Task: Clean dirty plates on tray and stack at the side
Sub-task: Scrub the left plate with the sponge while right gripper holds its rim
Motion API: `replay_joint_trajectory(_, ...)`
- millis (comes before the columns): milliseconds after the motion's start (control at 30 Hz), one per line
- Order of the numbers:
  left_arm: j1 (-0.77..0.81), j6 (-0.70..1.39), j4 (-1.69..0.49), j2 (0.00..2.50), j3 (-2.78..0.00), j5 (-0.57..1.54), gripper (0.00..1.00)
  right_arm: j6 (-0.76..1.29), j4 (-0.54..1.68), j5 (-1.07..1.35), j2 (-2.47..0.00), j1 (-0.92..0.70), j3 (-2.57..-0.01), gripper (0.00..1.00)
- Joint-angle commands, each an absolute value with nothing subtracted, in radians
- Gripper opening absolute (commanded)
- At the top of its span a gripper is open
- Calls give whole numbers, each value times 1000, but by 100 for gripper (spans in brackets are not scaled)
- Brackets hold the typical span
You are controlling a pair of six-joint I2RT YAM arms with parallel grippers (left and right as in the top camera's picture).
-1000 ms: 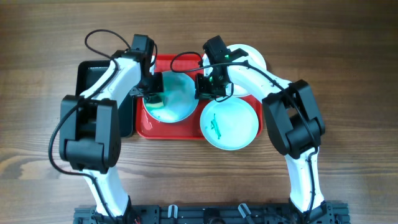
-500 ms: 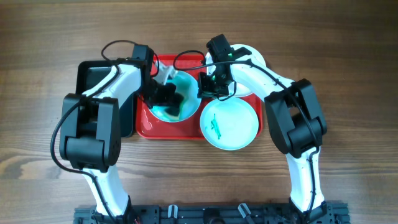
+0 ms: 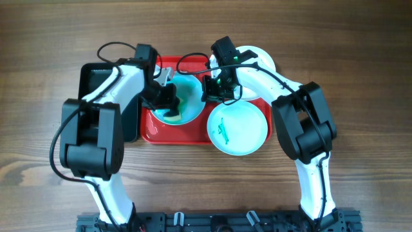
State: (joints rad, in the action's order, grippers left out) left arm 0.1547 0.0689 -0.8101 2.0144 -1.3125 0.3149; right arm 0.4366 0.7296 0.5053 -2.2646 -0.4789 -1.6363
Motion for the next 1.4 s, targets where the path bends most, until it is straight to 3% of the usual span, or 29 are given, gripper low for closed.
replay_joint_trajectory(0,163,326,-793,2053,-1302,-166,4,429,732,495,-2303,-478,-1626,4)
replay_joint_trajectory(333,187,653,-833,2046,-1302,-141,4,449,704,487,-2304,-478,-1625,4)
replay_joint_trajectory(567,188,659,-779,2046,-1310,-438,4,448,709,480,-2304,-478,-1625,4)
replay_joint_trajectory(667,188,542,-730,2046,-1310,-480,4,447,711,479,-2304,-478,-1625,5)
replay_joint_trajectory(767,202,354,-684,2046,-1310,-332,4,447,711,479,-2304,-478,-1625,5)
replay_joint_trajectory(967,242,73,-526,2046,-1310,188,4,448,712,472,-2304,-479,-1625,4)
replay_joint_trajectory(1133,252,52,-491,2046,-1310,366,4,448,711,472,-2304,-479,-1625,4)
replay_joint_trajectory(1300,242,-19,-587,2046,-1310,646,4,448,711,472,-2304,-479,-1625,4)
replay_joint_trajectory(1367,240,-49,-641,2046,-1310,663,4,447,712,472,-2304,-479,-1625,4)
